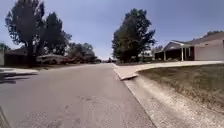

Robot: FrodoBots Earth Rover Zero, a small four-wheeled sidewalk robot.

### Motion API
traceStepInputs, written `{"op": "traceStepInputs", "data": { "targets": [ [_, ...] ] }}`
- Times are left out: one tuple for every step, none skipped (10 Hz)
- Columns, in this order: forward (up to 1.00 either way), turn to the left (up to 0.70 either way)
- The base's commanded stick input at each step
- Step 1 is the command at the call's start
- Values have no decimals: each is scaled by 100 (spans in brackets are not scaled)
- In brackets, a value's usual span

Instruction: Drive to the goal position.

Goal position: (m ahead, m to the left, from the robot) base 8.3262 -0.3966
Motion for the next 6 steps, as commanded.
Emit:
{"op": "traceStepInputs", "data": {
  "targets": [
    [70, 0],
    [70, 0],
    [70, 0],
    [70, 0],
    [70, 0],
    [70, 0]
  ]
}}
